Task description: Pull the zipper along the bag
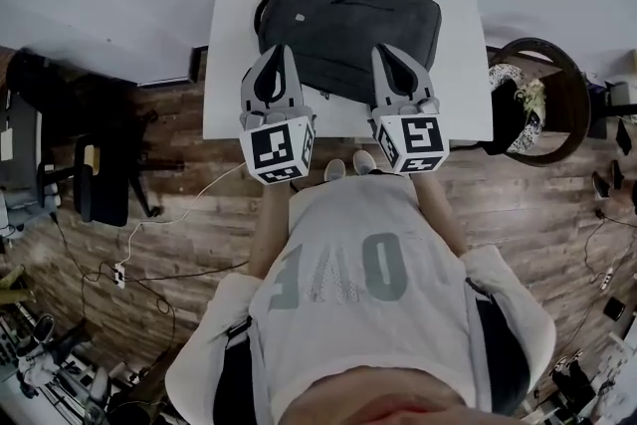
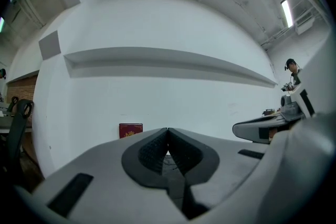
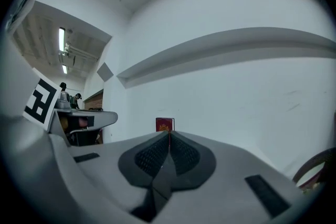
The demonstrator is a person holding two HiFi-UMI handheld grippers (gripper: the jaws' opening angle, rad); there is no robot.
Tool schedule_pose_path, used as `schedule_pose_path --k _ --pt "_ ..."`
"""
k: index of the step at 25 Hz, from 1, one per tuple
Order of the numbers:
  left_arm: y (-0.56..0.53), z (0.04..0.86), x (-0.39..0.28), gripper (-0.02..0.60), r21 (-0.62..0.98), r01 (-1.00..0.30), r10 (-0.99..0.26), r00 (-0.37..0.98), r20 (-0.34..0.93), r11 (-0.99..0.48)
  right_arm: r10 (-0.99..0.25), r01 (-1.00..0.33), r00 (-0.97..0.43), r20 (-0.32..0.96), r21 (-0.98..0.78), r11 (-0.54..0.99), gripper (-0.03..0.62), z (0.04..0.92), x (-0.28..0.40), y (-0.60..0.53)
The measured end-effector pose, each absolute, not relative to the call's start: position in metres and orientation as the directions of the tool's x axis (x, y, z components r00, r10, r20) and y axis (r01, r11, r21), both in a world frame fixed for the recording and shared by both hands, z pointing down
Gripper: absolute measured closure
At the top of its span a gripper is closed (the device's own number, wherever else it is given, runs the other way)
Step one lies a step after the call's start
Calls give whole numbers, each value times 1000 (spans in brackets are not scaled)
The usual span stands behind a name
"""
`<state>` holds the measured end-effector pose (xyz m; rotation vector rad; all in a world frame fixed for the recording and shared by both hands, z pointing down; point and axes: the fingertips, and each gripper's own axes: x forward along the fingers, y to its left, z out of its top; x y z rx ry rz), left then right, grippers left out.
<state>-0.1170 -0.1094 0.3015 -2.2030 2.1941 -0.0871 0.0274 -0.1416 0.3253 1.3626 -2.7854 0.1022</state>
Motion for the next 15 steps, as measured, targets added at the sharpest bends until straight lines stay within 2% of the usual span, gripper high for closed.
schedule_pose_path --k 15 --pt "-111 306 -124 555 -55 -998 -1000 10 21 -11 -794 -797 -604 77 -40 602 562 333 26 -143"
